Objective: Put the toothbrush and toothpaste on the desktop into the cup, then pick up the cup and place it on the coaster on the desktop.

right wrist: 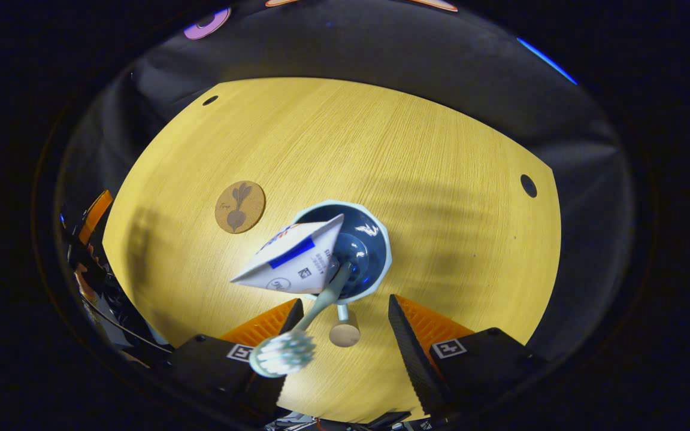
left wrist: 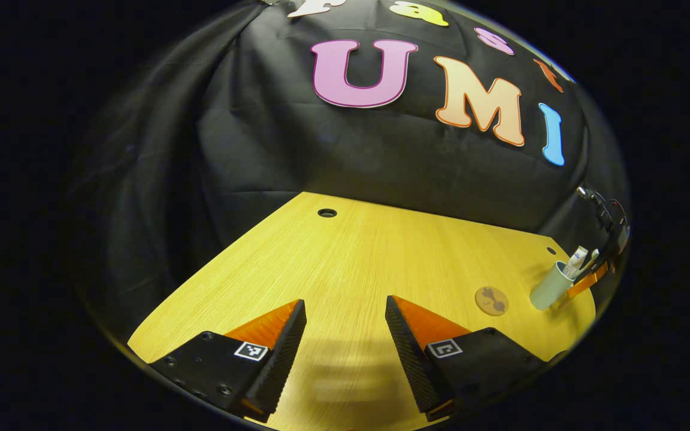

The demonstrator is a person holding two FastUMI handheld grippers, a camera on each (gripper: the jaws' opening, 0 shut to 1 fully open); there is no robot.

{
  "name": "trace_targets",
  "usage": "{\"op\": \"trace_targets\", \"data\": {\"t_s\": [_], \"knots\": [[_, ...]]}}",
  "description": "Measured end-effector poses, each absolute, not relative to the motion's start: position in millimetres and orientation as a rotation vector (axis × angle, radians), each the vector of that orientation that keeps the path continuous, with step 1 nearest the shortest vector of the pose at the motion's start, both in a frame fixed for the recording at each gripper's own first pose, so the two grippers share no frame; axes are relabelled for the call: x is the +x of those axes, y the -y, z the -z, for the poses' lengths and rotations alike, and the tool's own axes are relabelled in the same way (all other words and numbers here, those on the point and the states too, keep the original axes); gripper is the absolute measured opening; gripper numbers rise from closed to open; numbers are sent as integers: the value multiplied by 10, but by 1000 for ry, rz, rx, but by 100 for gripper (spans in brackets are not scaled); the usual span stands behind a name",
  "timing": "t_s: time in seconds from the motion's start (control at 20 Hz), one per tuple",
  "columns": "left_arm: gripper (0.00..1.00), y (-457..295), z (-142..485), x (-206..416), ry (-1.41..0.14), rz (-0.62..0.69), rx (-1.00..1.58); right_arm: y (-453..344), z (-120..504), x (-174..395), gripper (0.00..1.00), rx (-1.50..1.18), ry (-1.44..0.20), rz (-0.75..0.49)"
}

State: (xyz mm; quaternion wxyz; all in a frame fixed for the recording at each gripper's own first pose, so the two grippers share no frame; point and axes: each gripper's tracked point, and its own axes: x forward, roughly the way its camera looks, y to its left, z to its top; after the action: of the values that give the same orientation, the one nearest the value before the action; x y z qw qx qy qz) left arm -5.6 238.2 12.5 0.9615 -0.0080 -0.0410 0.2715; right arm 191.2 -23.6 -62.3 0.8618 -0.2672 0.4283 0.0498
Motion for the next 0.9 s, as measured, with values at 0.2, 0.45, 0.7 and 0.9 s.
{"op": "trace_targets", "data": {"t_s": [0.2,0.45,0.7,0.9], "knots": [[81,-2434,-57,-72,69,-565,-42,276,706,1952,76,-591,-953,-92],[81,-2514,28,-201,76,-582,-68,250,835,1998,59,-617,-1001,-91],[81,-2580,83,-220,60,-593,-85,253,834,2021,29,-615,-1016,-76],[81,-2511,106,-140,54,-572,-104,260,852,2039,17,-634,-1008,-74]]}}
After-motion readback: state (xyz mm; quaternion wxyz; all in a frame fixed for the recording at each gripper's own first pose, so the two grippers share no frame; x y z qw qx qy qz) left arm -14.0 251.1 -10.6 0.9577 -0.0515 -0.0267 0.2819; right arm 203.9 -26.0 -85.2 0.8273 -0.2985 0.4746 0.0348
